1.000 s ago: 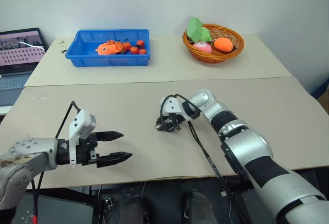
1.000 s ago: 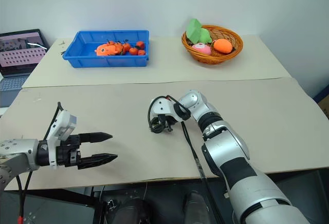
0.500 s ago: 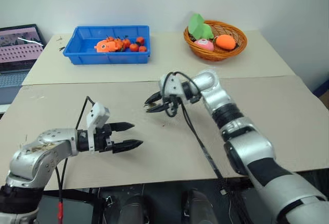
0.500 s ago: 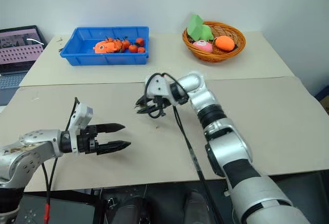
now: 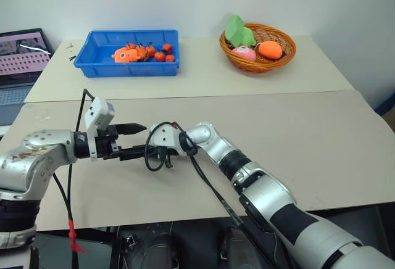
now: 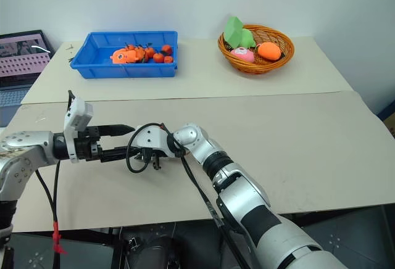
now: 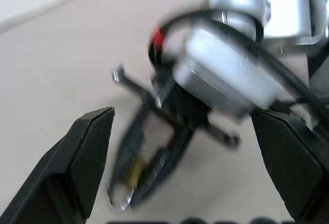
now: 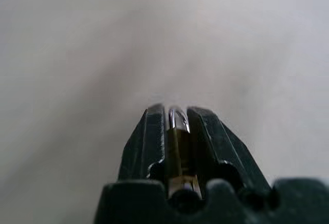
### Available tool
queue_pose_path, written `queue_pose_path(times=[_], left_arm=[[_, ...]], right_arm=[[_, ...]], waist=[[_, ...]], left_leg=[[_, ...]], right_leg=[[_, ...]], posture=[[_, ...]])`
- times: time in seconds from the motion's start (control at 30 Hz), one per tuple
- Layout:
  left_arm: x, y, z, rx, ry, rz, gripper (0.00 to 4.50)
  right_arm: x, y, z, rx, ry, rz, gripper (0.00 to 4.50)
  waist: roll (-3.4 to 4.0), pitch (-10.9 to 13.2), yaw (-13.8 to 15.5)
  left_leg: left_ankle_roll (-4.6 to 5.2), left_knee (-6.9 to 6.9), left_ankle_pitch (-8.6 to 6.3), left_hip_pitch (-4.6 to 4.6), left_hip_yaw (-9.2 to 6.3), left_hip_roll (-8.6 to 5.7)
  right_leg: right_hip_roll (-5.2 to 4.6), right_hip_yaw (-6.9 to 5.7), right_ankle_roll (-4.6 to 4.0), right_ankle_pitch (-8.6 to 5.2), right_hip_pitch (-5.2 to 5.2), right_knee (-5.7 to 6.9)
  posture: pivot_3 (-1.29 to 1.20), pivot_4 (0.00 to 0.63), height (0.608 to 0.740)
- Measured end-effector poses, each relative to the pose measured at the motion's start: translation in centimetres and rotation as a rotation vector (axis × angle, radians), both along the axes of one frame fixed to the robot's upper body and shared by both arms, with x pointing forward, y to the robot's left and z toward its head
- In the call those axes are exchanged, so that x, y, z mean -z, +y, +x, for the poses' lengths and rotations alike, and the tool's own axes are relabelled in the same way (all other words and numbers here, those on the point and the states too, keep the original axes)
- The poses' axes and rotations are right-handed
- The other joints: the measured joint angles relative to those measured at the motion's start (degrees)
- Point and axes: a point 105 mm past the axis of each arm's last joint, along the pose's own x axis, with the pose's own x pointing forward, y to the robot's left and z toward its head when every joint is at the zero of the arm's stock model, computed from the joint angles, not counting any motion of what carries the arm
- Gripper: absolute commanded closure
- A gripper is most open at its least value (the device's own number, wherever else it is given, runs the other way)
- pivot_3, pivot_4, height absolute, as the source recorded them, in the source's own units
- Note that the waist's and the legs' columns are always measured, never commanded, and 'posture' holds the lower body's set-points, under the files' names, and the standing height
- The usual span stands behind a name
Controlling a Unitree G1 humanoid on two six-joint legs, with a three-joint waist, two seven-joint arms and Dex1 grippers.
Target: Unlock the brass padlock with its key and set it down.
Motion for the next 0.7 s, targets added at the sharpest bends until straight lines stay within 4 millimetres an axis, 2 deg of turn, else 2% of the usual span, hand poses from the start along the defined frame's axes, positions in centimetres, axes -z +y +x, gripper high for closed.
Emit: queue_pose_path(times=[0.4, 0.5, 0.57, 0.67, 0.7], left_arm=[[-1.3, 0.4, 0.6, -0.011, -0.038, 0.012, 0.0], [-1.8, 0.4, 0.8, -0.007, -0.06, 0.011, 0.0], [-1.7, 0.6, 1.0, -0.014, -0.055, 0.012, 0.0], [-1.6, 0.9, 1.0, -0.016, -0.045, 0.007, 0.0], [-1.5, 1.0, 1.1, -0.017, -0.042, 0.006, 0.0]], right_arm=[[0.2, -0.1, 0.1, 0.031, 0.027, 0.045, 3.62], [0.5, -0.2, 0.4, 0.066, 0.035, 0.045, 2.87], [1.0, -0.4, 0.5, 0.093, 0.06, 0.057, 2.22], [0.6, -0.4, 0.7, 0.109, 0.068, 0.079, 1.16], [0.6, -0.4, 0.8, 0.113, 0.076, 0.084, 1.16]], waist=[[0.0, 0.0, 0.12], [0.0, 0.0, 0.12], [0.0, 0.0, 0.05], [0.0, 0.0, 0.01], [0.0, 0.0, 0.0]], left_leg=[[-0.02, 0.0, 0.01, 0.0, 0.01, 0.02], [-0.02, 0.0, 0.01, 0.01, 0.01, 0.03], [-0.02, 0.0, 0.01, 0.0, 0.02, 0.03], [-0.04, 0.0, -0.01, -0.03, 0.02, 0.04], [-0.04, 0.0, -0.01, -0.04, 0.02, 0.05]], right_leg=[[0.03, -0.01, -0.03, -0.01, 0.0, 0.03], [0.03, 0.0, -0.04, -0.01, 0.0, 0.04], [0.04, 0.0, -0.04, -0.01, -0.01, 0.03], [0.06, 0.0, -0.04, -0.02, -0.03, 0.03], [0.08, -0.01, -0.05, -0.02, -0.03, 0.03]], posture=[[0.0, 0.15, 0.676], [0.0, 0.15, 0.676], [0.0, 0.15, 0.676], [0.0, 0.15, 0.676], [0.0, 0.15, 0.676]])
